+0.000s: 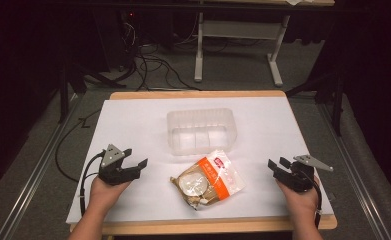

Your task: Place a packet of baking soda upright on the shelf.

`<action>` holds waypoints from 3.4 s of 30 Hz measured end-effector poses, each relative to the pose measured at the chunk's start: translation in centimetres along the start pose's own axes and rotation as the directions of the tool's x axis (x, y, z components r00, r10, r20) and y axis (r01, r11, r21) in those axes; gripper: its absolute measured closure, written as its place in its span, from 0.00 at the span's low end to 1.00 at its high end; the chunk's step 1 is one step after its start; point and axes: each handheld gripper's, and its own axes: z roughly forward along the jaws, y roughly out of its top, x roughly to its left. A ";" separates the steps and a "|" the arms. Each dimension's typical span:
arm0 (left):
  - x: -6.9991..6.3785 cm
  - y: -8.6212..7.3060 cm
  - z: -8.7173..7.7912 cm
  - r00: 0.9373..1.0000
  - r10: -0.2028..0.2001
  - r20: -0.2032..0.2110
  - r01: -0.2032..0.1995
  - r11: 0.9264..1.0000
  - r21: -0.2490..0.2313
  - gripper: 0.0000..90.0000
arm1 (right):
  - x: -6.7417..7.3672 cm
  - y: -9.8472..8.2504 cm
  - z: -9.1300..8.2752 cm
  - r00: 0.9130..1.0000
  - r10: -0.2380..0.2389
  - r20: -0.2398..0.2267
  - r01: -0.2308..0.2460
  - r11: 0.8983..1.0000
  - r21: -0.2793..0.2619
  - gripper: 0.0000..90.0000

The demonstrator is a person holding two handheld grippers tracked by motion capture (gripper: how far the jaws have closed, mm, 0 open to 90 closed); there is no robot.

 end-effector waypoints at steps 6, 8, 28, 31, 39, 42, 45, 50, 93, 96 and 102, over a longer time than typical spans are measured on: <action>0.1 0.0 -0.2 1.000 -0.003 0.008 0.003 1.000 -0.011 0.32 | 0.6 0.0 0.0 1.000 -0.015 0.000 0.015 1.000 0.002 0.53; 0.1 0.0 -0.2 1.000 -0.006 0.007 0.006 1.000 -0.014 0.32 | 0.6 -0.1 0.1 1.000 -0.018 0.000 0.018 1.000 0.004 0.53; 0.0 0.0 0.0 1.000 0.009 0.011 -0.009 1.000 0.000 0.32 | 2.3 0.0 0.0 0.997 -0.034 -0.068 0.034 0.999 0.008 0.52; -0.1 0.0 0.0 1.000 0.011 0.013 -0.012 1.000 0.003 0.32 | 2.8 0.0 0.1 0.996 -0.039 -0.083 0.040 0.999 0.012 0.52; -0.1 0.0 0.1 1.000 0.015 0.013 -0.015 1.000 0.005 0.32 | 5.5 -0.5 0.6 0.980 -0.032 -0.194 0.041 0.998 0.039 0.45; -0.1 0.0 0.1 1.000 0.019 0.015 -0.019 1.000 0.011 0.32 | 6.6 -0.9 1.0 0.974 -0.042 -0.225 0.056 0.997 0.055 0.44; -0.2 0.0 0.1 1.000 0.021 0.015 -0.022 1.000 0.013 0.32 | 7.4 -1.3 1.6 0.969 -0.046 -0.241 0.070 0.993 0.091 0.42; -0.1 0.0 0.0 1.000 0.022 0.013 -0.022 1.000 0.010 0.32 | 7.9 -2.0 2.4 0.963 -0.037 -0.266 0.078 0.987 0.144 0.42; -0.1 0.0 -0.1 1.000 0.022 0.006 -0.023 1.000 0.010 0.32 | 7.2 -0.3 -1.9 0.939 -0.083 -0.333 0.090 0.996 0.005 1.00; -0.1 0.0 -0.1 1.000 0.025 0.005 -0.025 1.000 0.012 0.32 | 6.4 0.2 -2.7 0.947 -0.081 -0.311 0.075 0.997 -0.030 1.00; -0.1 0.0 0.0 1.000 0.028 0.006 -0.028 0.999 0.015 0.32 | 4.2 1.1 -4.4 0.966 -0.065 -0.252 0.044 0.995 -0.087 1.00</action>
